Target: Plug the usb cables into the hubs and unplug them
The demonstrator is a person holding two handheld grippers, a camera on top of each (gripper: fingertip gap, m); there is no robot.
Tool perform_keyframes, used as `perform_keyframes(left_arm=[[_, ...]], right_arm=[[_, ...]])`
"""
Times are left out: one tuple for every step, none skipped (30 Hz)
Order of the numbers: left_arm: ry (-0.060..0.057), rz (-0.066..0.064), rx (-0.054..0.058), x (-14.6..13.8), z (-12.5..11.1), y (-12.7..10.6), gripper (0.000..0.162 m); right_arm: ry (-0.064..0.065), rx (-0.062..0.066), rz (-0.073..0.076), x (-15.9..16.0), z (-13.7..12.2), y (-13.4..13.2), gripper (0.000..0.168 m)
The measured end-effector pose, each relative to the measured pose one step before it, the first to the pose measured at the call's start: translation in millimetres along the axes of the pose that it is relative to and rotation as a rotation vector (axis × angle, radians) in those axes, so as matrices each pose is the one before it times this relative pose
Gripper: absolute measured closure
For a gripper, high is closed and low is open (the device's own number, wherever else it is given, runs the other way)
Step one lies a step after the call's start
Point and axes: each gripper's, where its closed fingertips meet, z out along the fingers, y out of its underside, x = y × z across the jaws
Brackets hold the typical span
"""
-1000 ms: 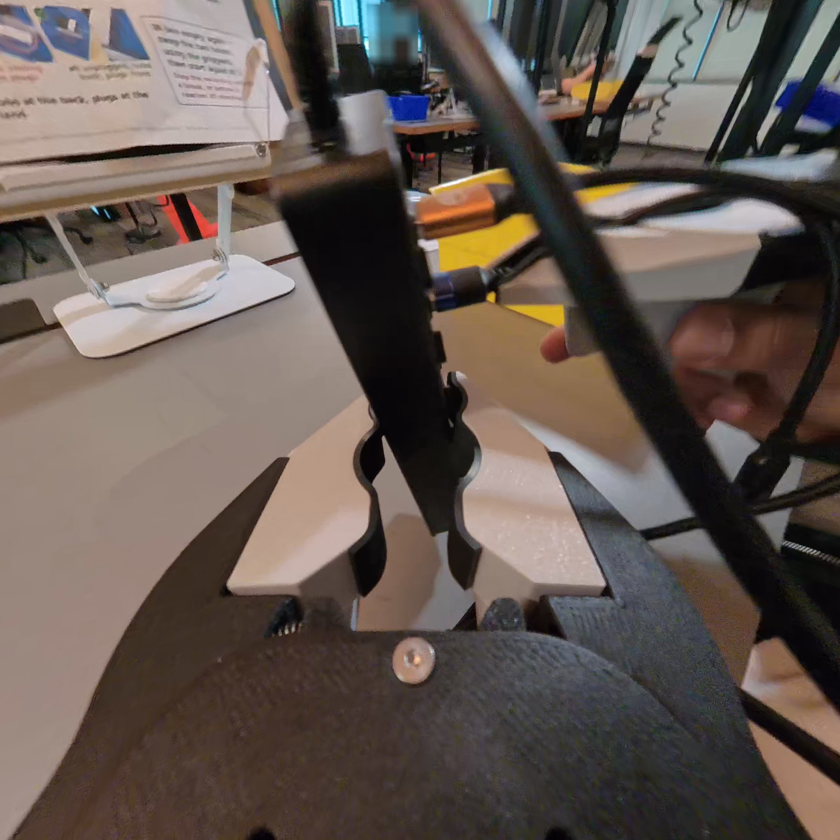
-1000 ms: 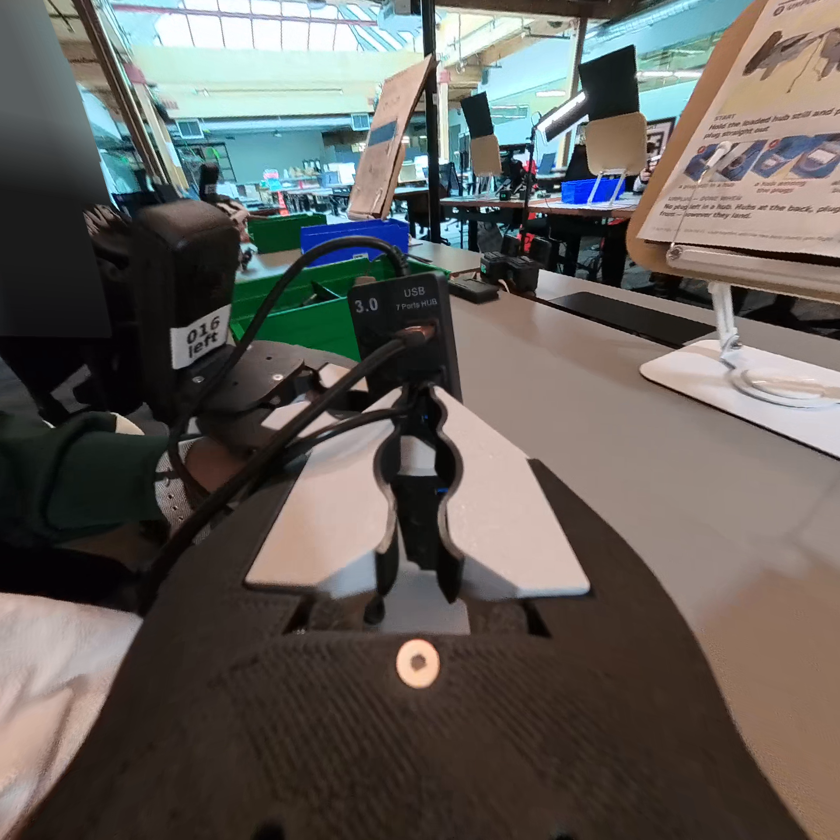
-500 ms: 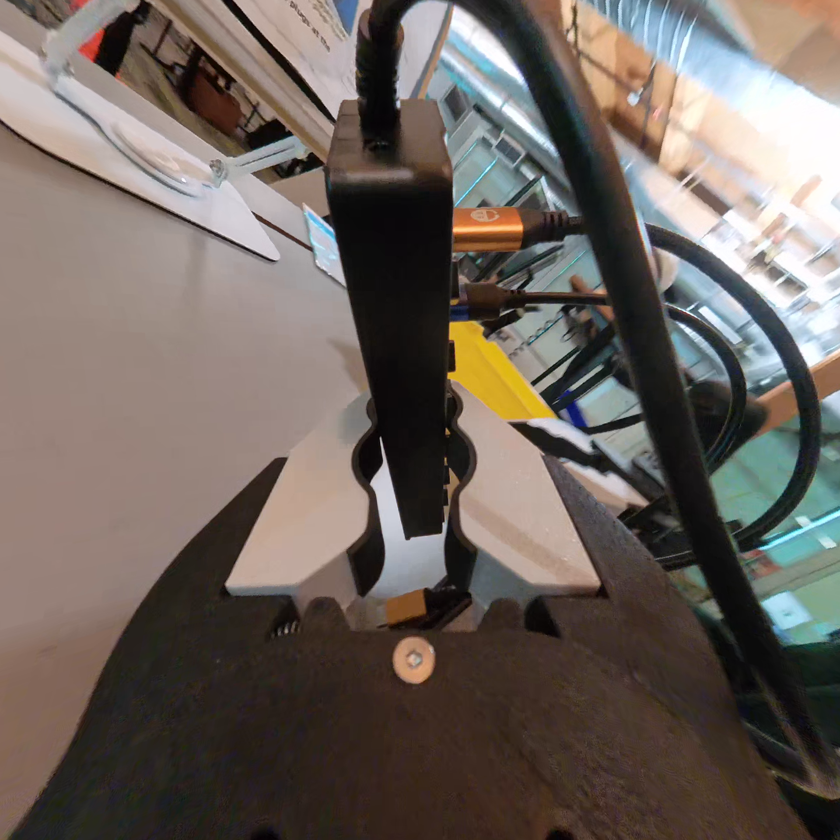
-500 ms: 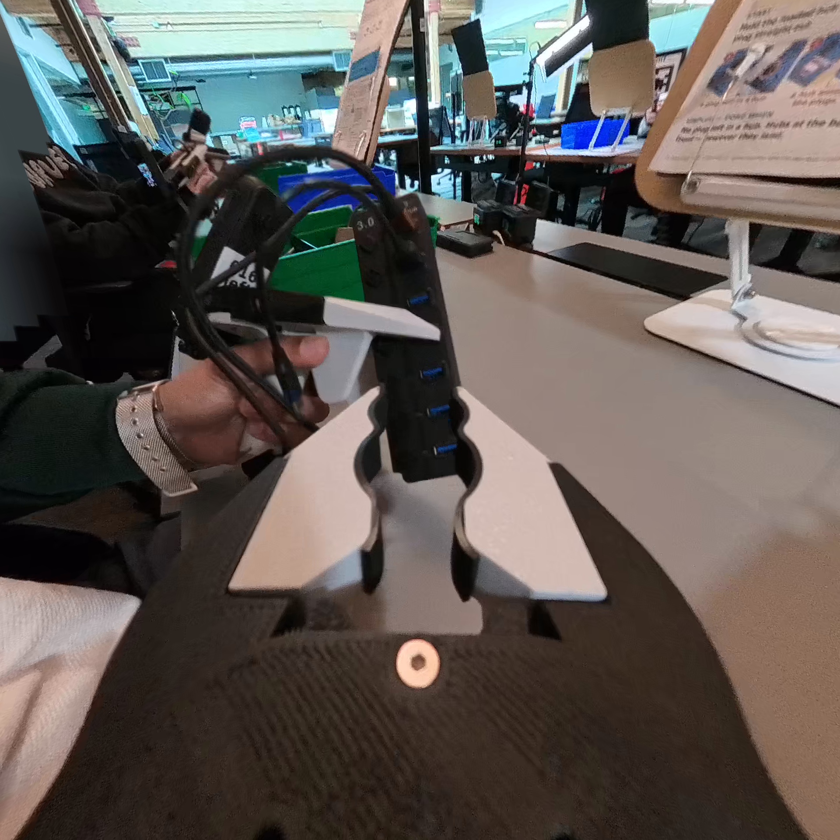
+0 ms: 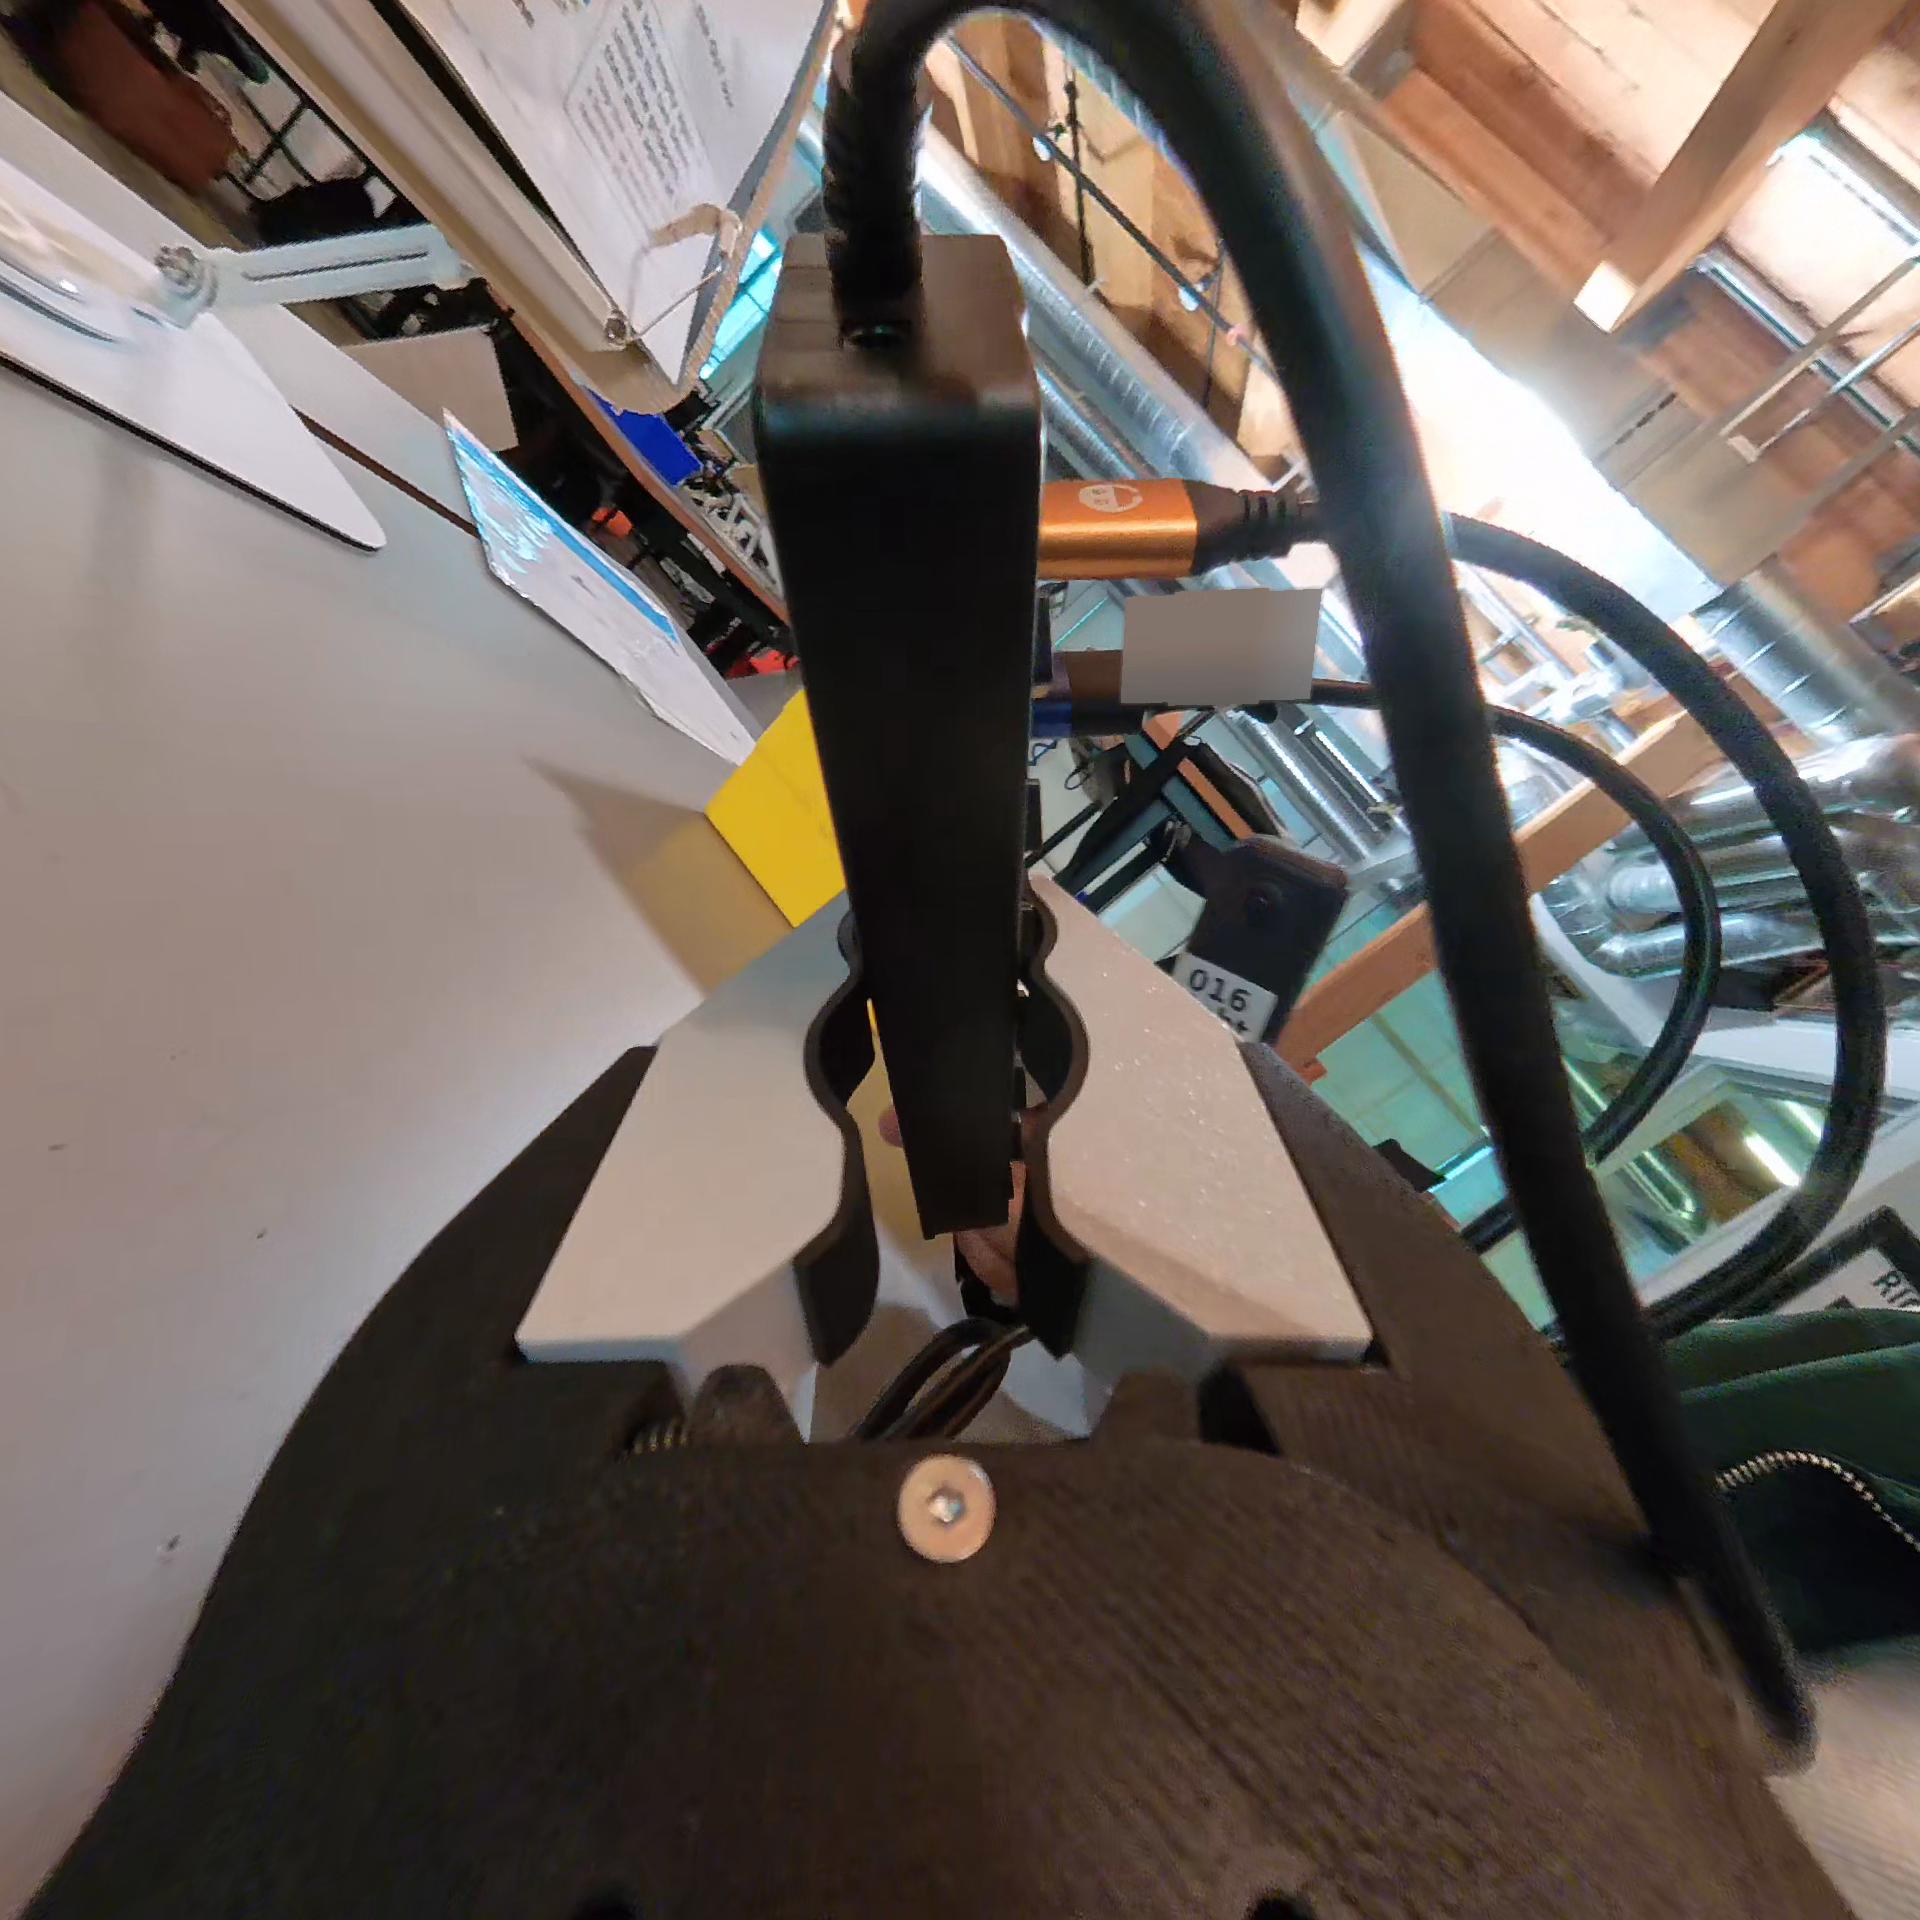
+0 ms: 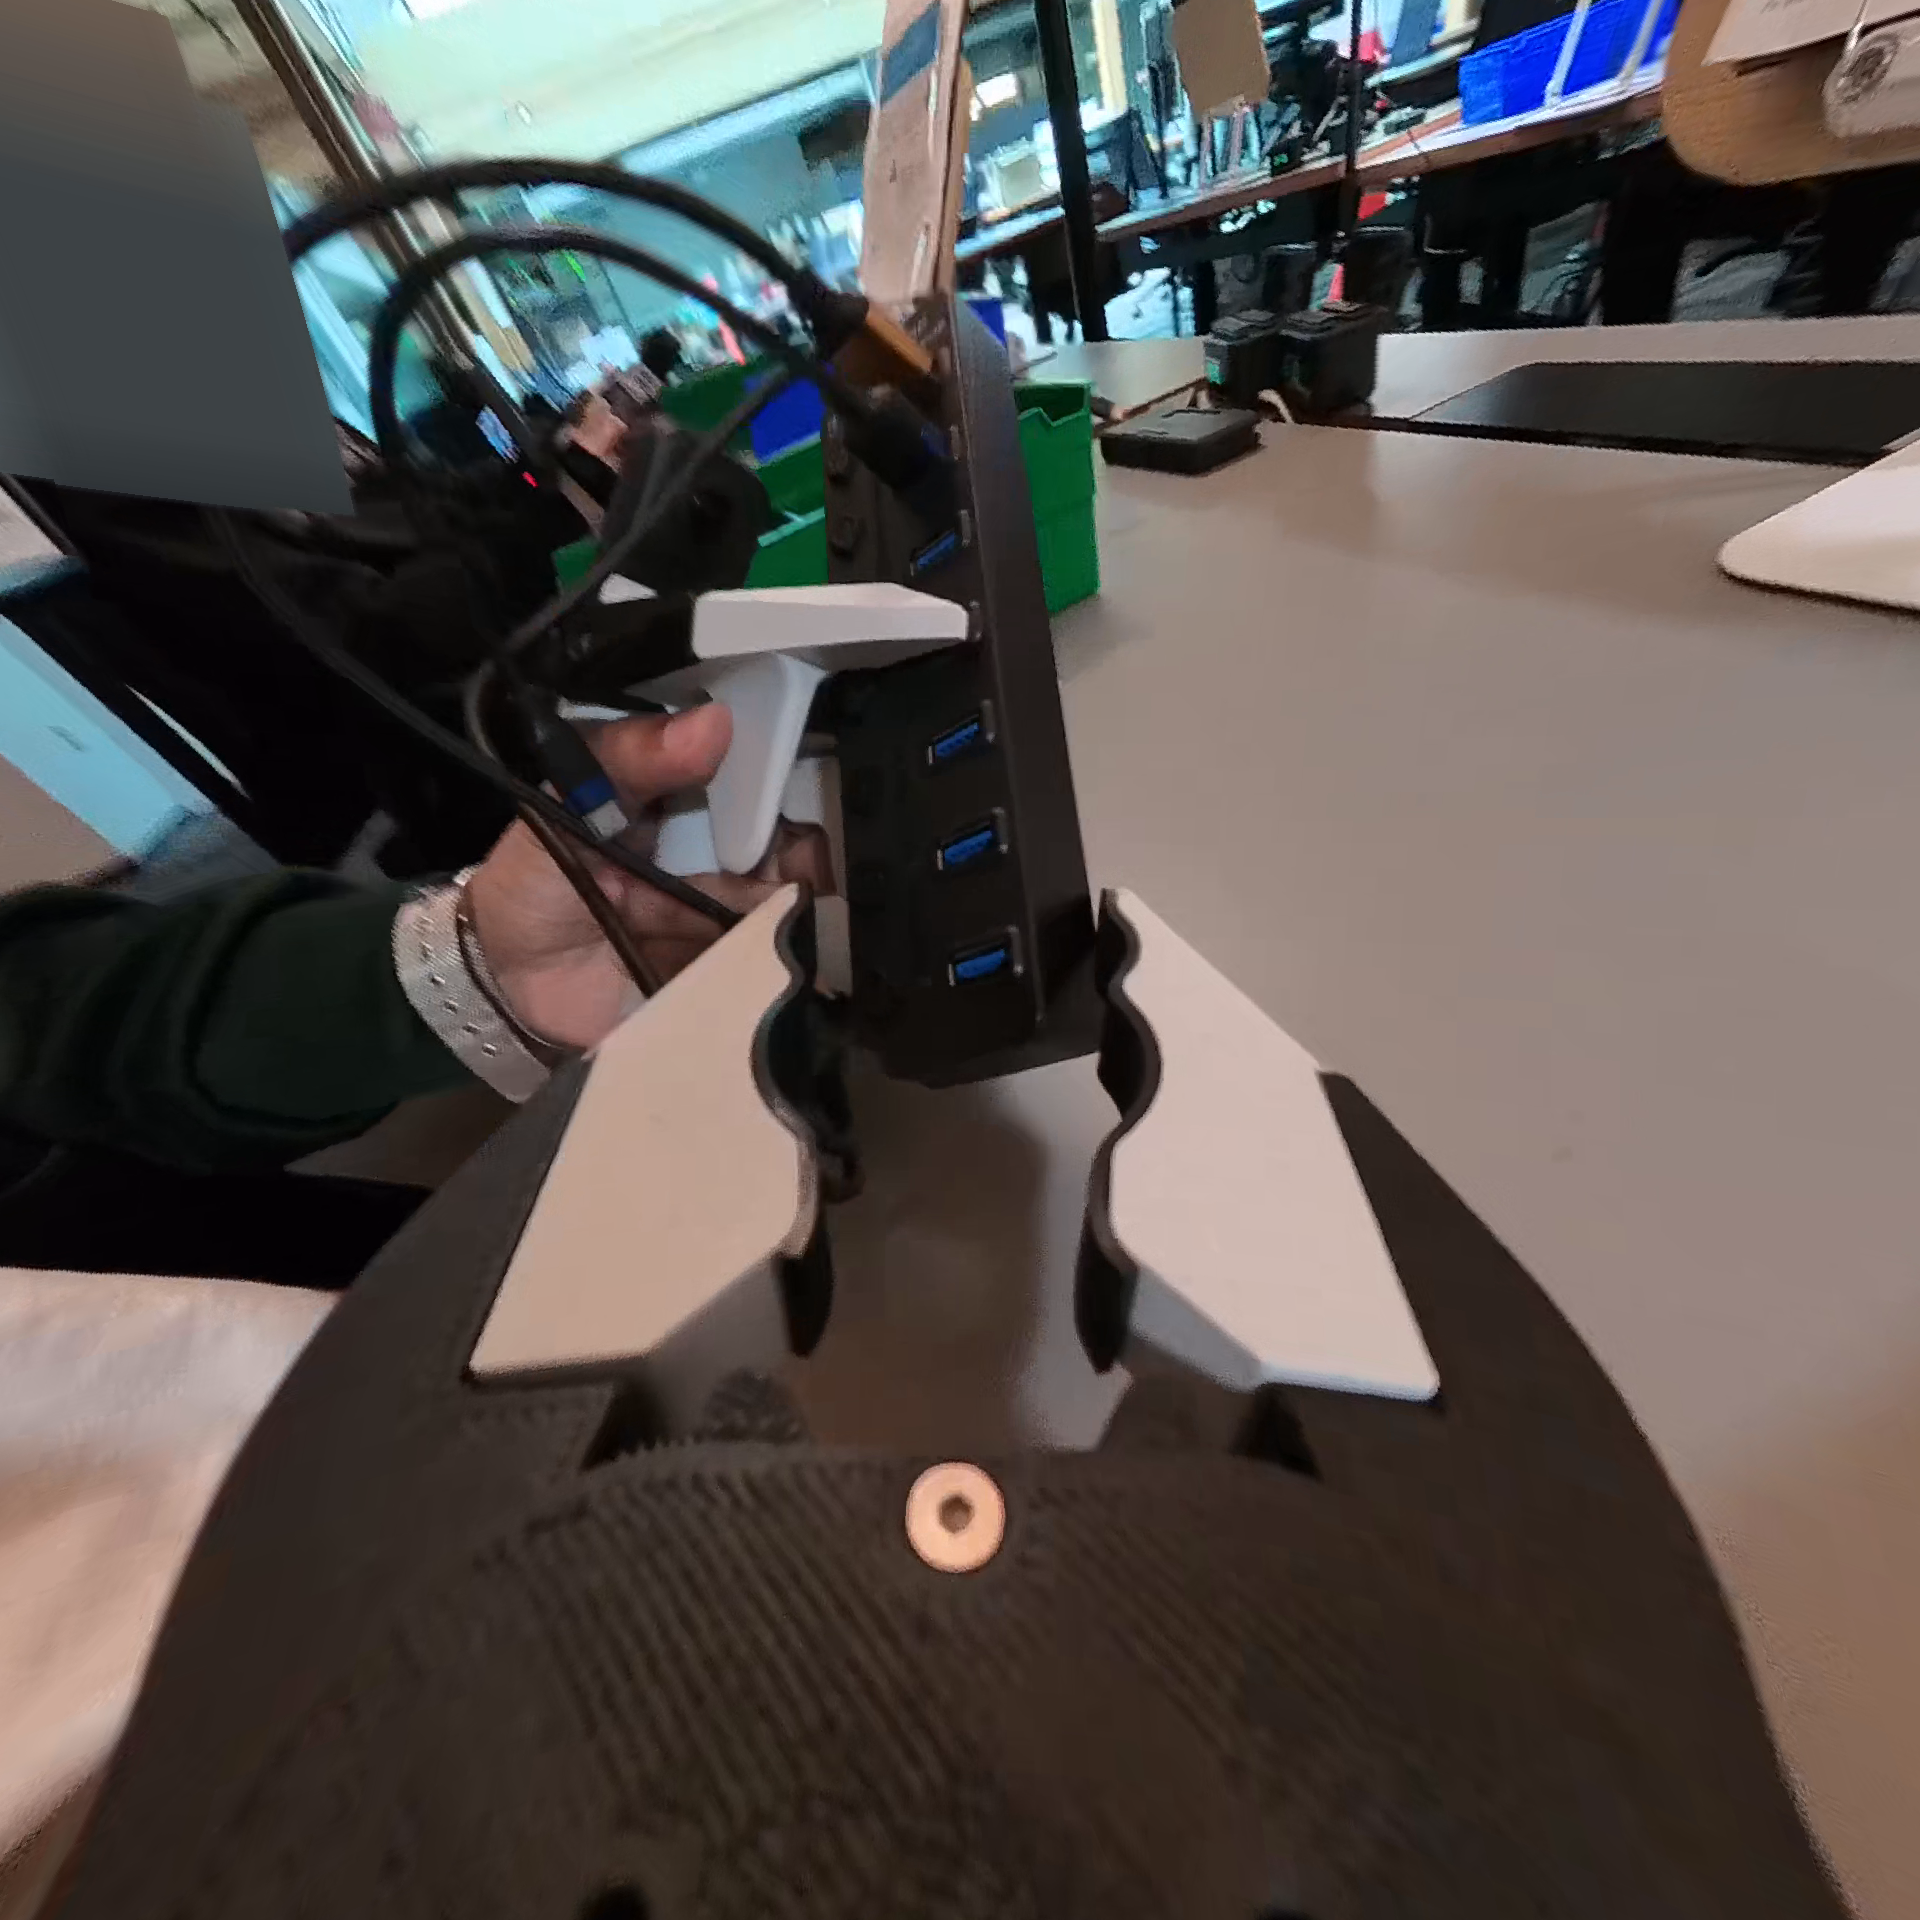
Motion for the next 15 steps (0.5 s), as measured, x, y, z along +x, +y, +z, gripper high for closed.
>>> perform_keyframes(left_arm=[[0.013,-0.0074,0.003,1.28,-0.31,-0.75,0.14],[0.0149,-0.0084,0.0039,1.62,-0.23,-0.72,0.141],[0.0164,-0.0095,0.0033,2.02,0.03,-0.41,0.14],[0.0163,-0.0092,0.0036,2.19,0.16,-0.29,0.14],[0.0127,-0.0065,0.0022,1.64,0.14,-0.05,0.14],[0.0086,-0.0038,-0.0003,1.25,0.25,0.39,0.14],[0.0045,-0.0012,-0.0024,0.58,0.29,0.54,0.14],[0.0033,0.0011,-0.0035,0.47,0.38,0.57,0.14],[0.006,0.0016,-0.0042,1.04,0.45,0.66,0.14],[0.007,0.001,-0.0034,1.28,0.38,0.56,0.14],[0.0072,0.0011,-0.0028,1.35,0.48,0.59,0.14],[0.0048,0.0019,-0.003,0.88,0.35,0.64,0.14],[0.0018,0.0006,-0.0019,0.42,0.17,0.34,0.14],[0.0016,-0.0011,0.0006,0.08,0.02,-0.04,0.14],[0.0018,-0.0024,-0.0007,0.07,-0.01,0.0,0.14]], right_arm=[[-0.0286,0.0218,0.0476,-0.84,-1.44,-2.88,0.116],[-0.0289,0.0214,0.0504,-0.63,-1.42,-2.91,0.117],[-0.0254,0.0164,0.0487,0.04,-1.36,-2.17,0.12],[-0.0207,0.0101,0.0428,0.37,-0.98,-1.2,0.122],[-0.0166,0.0064,0.0344,0.61,-0.74,-0.79,0.123],[-0.0137,0.0055,0.0258,0.26,-0.65,-0.69,0.123],[-0.0117,0.005,0.0184,-0.1,-0.5,-0.68,0.123],[-0.0109,0.0036,0.0125,-0.55,-0.44,-0.45,0.125],[-0.0105,0.0006,0.0073,-0.92,-0.26,-0.11,0.128],[-0.0095,-0.003,0.0028,-1.18,-0.11,0.41,0.133],[-0.0081,-0.0046,-0.0002,-1.18,0.17,0.7,0.137],[-0.0068,-0.0032,-0.0007,-1.1,0.42,0.61,0.139],[-0.0039,-0.0008,-0.0001,-0.86,0.25,0.23,0.14],[-0.002,0.0007,0.0005,-0.19,0.05,0.06,0.139],[-0.0033,0.0011,0.0028,-0.25,-0.14,-0.09,0.14]])
